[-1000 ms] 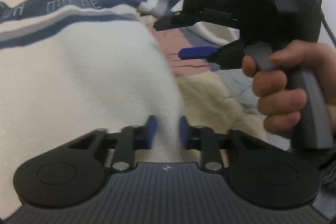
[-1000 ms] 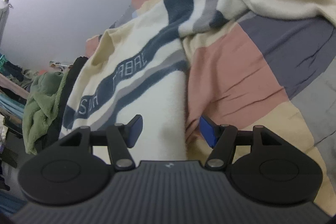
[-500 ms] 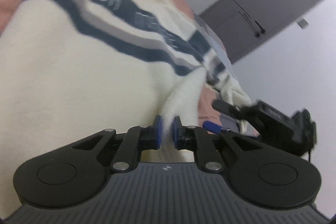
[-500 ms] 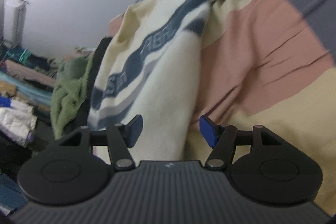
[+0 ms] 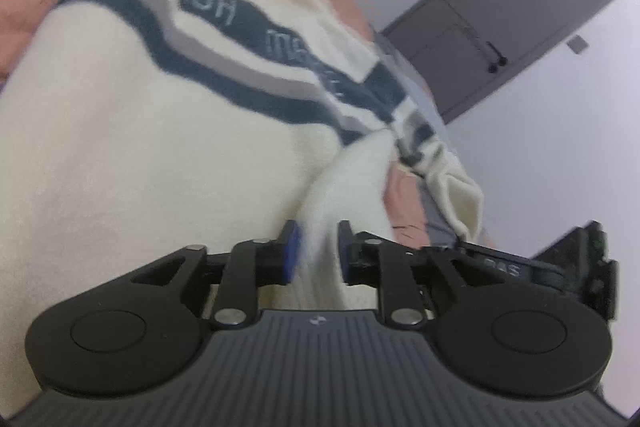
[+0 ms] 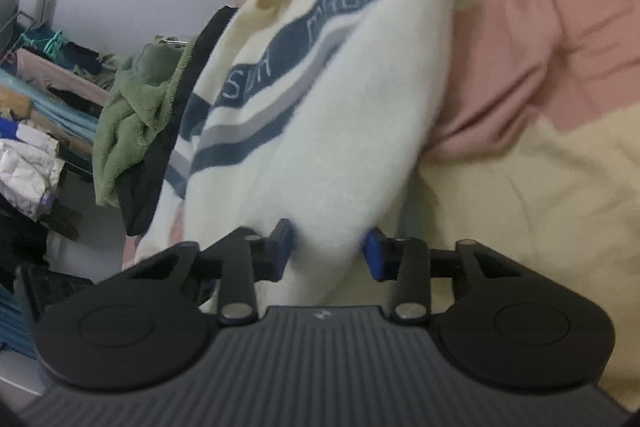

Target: Fold large clothes

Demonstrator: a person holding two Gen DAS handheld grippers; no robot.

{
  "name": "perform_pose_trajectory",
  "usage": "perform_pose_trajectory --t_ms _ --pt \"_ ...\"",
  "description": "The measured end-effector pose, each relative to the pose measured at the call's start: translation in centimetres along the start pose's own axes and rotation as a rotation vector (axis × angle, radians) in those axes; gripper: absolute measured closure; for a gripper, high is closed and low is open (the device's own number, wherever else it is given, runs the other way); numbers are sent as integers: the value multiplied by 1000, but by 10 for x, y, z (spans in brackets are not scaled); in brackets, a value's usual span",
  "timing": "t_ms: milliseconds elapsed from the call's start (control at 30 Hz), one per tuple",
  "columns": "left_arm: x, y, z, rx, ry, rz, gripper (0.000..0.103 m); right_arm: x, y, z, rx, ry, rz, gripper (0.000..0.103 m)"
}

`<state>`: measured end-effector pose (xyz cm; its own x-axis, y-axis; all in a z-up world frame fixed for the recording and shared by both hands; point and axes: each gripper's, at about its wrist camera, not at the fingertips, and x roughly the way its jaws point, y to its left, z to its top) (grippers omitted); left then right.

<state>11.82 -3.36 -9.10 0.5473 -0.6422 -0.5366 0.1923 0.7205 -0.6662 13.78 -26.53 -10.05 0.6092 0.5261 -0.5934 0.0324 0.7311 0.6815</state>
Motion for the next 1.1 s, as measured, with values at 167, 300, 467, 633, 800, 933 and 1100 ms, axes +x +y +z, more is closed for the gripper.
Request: perform_pose_trajectory --t_ms 167,300,467,633,800,933,1100 --pt "-33 -12 7 51 -76 -39 46 -15 1 14 -48 25 -81 81" --pt "-55 -8 11 51 -111 -35 45 -37 26 17 -201 20 -212 90" --pt "-78 7 19 10 -146 -3 45 -64 45 25 -349 15 -382 92" --pt "-94 15 25 32 -168 39 45 -65 24 29 -411 90 -583 92" --pt "-88 15 21 51 -152 68 45 -49 -2 28 -389 202 -615 91" --pt "-85 10 19 85 -155 88 45 -60 -4 31 -324 149 -588 84" --pt "-78 2 18 130 -152 102 45 -77 11 35 -257 30 -637 49"
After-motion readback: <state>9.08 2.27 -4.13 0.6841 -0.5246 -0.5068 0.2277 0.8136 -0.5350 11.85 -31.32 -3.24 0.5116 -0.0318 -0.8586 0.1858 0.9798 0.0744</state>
